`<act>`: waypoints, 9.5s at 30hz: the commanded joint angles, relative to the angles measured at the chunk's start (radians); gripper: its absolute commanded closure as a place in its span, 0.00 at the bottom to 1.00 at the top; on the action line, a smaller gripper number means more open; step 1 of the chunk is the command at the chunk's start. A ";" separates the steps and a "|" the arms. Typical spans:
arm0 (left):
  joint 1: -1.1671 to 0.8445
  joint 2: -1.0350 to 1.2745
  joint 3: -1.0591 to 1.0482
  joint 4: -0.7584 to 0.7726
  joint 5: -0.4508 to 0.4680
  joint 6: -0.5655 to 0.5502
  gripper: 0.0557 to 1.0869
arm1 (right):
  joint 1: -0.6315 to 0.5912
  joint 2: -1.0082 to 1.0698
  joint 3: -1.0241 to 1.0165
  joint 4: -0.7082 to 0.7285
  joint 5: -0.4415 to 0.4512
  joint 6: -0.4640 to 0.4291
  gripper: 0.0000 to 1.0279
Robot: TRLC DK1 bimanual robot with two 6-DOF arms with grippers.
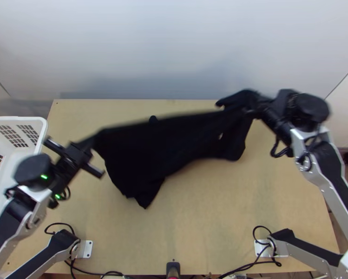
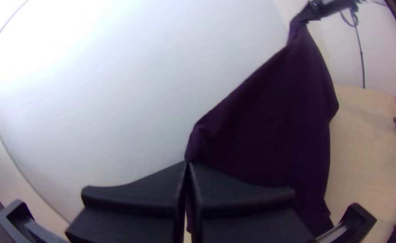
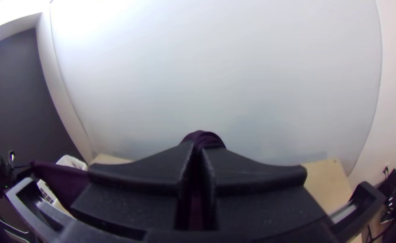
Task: Fold the t-shirt
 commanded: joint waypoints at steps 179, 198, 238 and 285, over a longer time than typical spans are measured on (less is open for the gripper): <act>0.310 0.656 0.116 -0.140 -0.038 -0.364 0.04 | -0.084 -0.179 -0.586 -0.108 0.041 -0.318 0.03; 0.224 0.298 -0.139 -0.573 0.216 -0.235 0.04 | 0.107 -0.398 -0.440 -0.951 -0.304 -0.249 0.04; 0.182 0.451 -0.294 -0.163 0.510 -0.678 0.96 | 0.202 -0.369 -0.488 -0.940 -0.324 -0.244 0.04; 0.318 0.400 -0.273 -0.154 0.439 -0.600 0.96 | 0.983 0.088 -0.498 -0.670 -0.099 -0.327 0.07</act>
